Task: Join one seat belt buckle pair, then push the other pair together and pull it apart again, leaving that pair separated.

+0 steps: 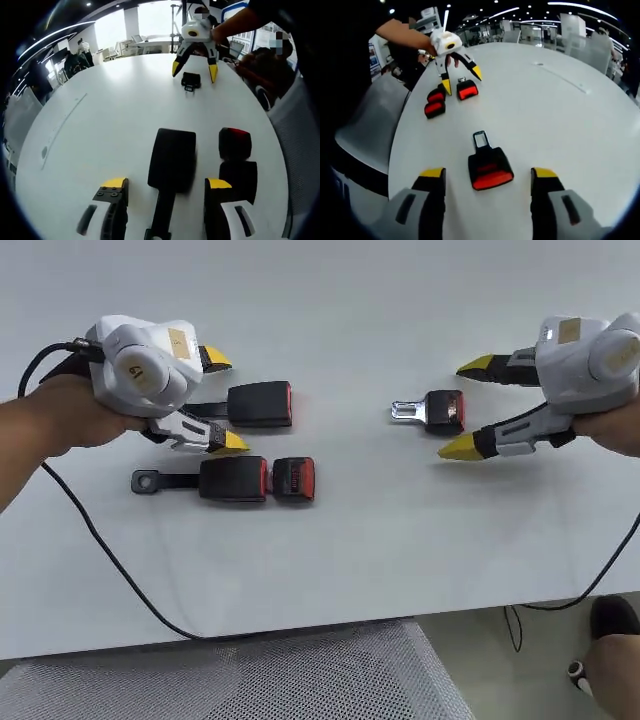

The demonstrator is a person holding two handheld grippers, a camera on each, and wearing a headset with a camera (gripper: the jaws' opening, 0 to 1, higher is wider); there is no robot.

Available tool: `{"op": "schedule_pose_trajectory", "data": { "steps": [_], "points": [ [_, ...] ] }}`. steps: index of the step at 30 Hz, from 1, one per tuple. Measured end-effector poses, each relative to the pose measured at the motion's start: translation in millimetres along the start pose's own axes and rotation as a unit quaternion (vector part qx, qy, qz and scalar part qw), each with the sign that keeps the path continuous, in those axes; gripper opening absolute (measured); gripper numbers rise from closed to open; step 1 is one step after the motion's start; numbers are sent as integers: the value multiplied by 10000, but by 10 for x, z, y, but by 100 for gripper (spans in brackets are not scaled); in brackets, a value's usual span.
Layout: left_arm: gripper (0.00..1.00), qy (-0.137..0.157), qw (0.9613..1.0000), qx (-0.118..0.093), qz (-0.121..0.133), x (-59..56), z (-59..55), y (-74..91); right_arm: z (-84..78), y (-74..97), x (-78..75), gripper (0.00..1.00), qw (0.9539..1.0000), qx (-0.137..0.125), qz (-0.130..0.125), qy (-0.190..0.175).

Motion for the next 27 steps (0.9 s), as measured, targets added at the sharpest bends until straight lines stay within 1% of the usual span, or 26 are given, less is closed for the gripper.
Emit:
{"op": "schedule_pose_trajectory", "data": {
  "steps": [1,2,3,4,5,6,7,9,10,11,13,14,15,16,17,18,19,20,21,22,24,26,27],
  "points": [
    [60,62,10000,-45,63,19,12,-4,-5,-1,5,68,10000,10,35,4],
    [59,56,10000,-39,71,23,16,-7,-4,-6,3,65,9999,-54,65,69],
    [59,26,9999,-105,31,20,27,-15,-18,4,-7,62,9999,15,34,99],
    [57,-17,9999,-138,5,18,30,-24,-15,5,-19,61,9999,-5,36,154],
    [57,-121,9998,-141,-30,23,36,-31,-22,17,-24,60,9999,-19,41,125],
    [57,-85,9999,-140,-13,26,33,-29,-18,28,-34,60,9999,-67,107,49],
    [57,-109,9998,-170,-34,29,34,-30,-18,29,-39,60,9999,-74,130,52],
    [56,-216,9995,-191,-115,37,38,-33,-23,28,-54,58,9994,-32,153,320],
    [54,-230,9994,-198,-134,40,35,-30,-23,37,-54,56,9992,-2,180,358],
    [52,-289,9992,-217,-184,53,36,-24,-22,32,-59,52,9993,-4,166,344],
    [41,-310,9990,-255,-189,68,59,-4,-24,26,-80,49,9992,5,204,340],
    [38,-539,9979,-204,-293,63,60,-17,-26,28,-85,48,9991,20,208,356],
    [34,-383,9986,-212,-304,39,42,-29,-28,23,-96,46,9989,35,181,428],
    [34,-465,9982,-228,-287,44,40,-57,-32,26,-113,41,9982,48,156,583],
    [34,-446,9983,-227,-313,54,37,-63,-52,32,-129,34,9956,111,103,924],
    [34,-485,9981,-218,-325,54,31,-75,-65,43,-127,34,9952,119,93,966],
    [34,-541,9978,-205,-330,51,31,-88,-52,27,-122,34,9968,78,182,770],
    [34,-539,9977,-202,-344,57,28,-89,-42,28,-149,34,9972,95,187,711],
    [34,-563,9976,-200,-358,58,26,-99,-36,21,-149,33,9967,86,172,794],
    [33,-596,9973,-190,-377,69,25,-96,-35,22,-165,33,9969,81,171,766],
    [33,-639,9969,-193,-422,83,19,-94,-51,15,-185,33,9972,-10,200,718],
    [33,-660,9966,-215,-439,87,13,-95,-56,3,-202,33,9980,-95,244,575],
    [33,-656,9966,-209,-448,90,15,-99,-63,-5,-194,33,9977,-102,244,619]
  ]
}}
Point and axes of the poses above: the centre of the closed fingertips' face, and the gripper's own axes: y roughly backward along the fingers, x roughly to its left, z roughly out of its top, the point moved 10 cm from there along y, roughly backward along the fingers, and after that the axes turned 12 degrees about -z, right-handed, at the moved point
